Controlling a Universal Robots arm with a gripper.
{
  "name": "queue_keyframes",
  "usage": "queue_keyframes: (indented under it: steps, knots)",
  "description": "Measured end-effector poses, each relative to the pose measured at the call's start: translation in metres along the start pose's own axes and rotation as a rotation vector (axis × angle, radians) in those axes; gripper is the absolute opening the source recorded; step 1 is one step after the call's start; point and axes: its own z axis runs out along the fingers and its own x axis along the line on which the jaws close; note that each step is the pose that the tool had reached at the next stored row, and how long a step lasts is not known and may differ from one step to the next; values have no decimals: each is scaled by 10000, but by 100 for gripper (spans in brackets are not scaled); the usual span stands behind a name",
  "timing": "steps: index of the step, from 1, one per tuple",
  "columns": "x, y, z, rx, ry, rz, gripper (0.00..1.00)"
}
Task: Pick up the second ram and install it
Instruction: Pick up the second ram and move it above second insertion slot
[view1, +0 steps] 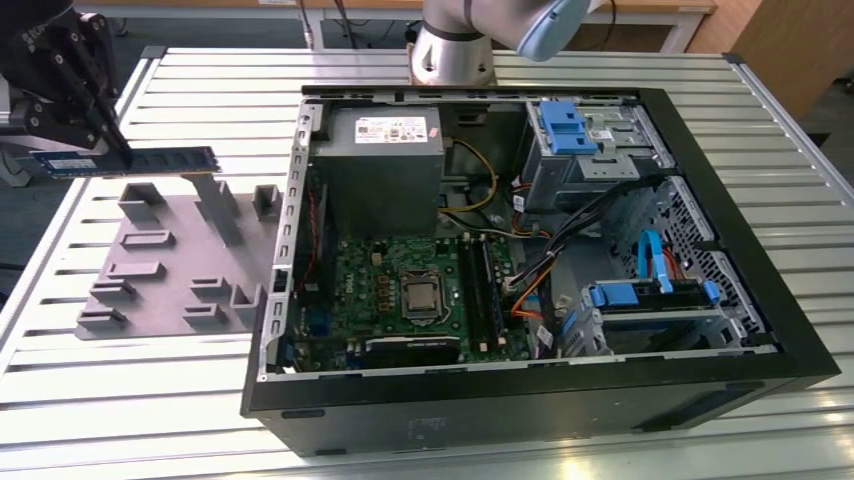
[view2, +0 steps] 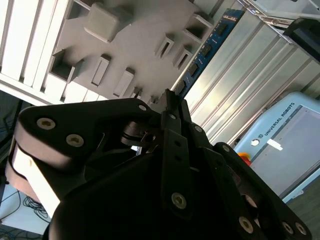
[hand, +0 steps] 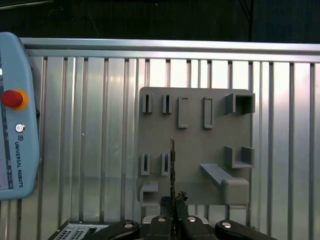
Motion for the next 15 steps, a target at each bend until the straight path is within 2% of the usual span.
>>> queue_keyframes:
  steps: [15]
  knots:
    - [1,-99,-1,0,-1,0,14]
